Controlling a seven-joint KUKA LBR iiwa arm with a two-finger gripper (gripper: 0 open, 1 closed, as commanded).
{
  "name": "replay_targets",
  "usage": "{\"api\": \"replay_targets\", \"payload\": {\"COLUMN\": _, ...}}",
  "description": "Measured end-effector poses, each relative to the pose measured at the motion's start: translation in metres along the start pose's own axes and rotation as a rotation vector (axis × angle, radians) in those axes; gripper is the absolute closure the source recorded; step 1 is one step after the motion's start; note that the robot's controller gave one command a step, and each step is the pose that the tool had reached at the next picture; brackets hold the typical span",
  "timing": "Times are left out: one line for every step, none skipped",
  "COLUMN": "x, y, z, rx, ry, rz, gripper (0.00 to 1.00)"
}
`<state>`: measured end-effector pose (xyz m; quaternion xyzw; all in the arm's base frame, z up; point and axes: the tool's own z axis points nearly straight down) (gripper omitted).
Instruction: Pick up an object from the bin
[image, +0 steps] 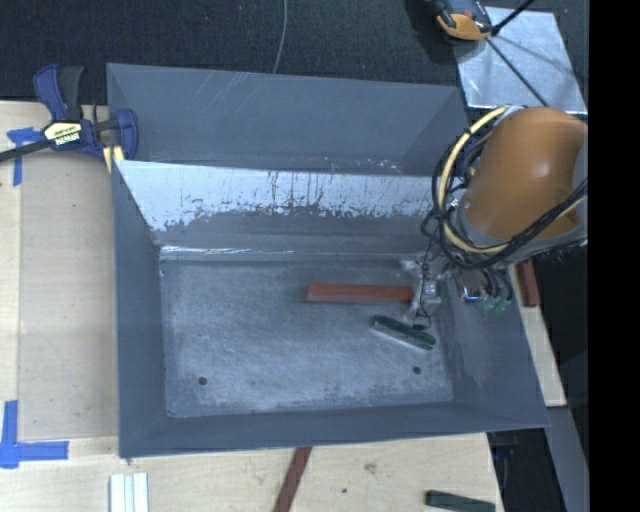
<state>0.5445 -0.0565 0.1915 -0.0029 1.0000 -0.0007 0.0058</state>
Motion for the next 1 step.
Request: {"api": "replay_targets", "payload": {"x": -0.0052, "y": -0.0018, "z": -0.0775, "rx": -0.001, "ry": 0.008, "rz": 0.003, "gripper": 1.0}}
